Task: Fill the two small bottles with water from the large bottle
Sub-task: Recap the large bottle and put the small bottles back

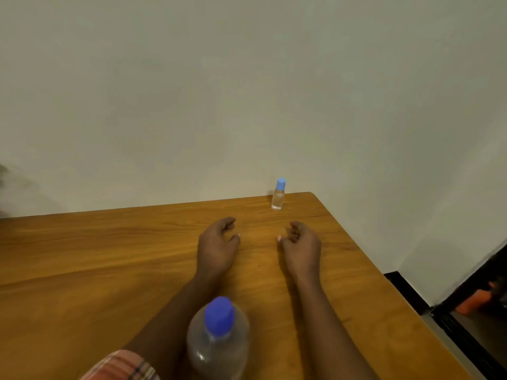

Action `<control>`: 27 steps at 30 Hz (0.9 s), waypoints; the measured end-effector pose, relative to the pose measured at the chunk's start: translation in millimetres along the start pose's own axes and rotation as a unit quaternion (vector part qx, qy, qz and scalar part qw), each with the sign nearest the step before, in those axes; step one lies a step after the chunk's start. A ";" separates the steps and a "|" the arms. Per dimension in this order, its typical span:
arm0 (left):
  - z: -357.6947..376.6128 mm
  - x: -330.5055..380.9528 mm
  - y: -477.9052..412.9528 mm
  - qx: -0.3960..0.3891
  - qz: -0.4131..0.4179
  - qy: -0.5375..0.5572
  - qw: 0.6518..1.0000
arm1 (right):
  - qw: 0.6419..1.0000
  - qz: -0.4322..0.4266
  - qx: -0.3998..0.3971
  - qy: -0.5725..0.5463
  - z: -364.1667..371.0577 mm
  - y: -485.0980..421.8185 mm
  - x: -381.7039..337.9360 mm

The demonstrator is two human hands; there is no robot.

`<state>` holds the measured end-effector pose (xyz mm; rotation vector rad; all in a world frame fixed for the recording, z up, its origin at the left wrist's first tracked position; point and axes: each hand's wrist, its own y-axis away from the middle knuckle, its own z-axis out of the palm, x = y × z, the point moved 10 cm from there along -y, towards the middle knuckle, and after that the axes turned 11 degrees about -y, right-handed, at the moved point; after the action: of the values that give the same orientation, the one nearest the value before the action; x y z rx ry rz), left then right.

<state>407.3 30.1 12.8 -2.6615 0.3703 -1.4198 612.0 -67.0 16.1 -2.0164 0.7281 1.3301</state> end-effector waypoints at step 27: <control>-193.8 -64.0 290.4 0.087 -0.063 0.036 0.994 | 0.995 -0.001 -0.067 -0.077 -30.7 339.4 -55.2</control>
<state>164.4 -228.8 10.8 -2.5380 0.0805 -1.5103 365.4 -308.7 13.5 -1.9889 0.5795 1.5506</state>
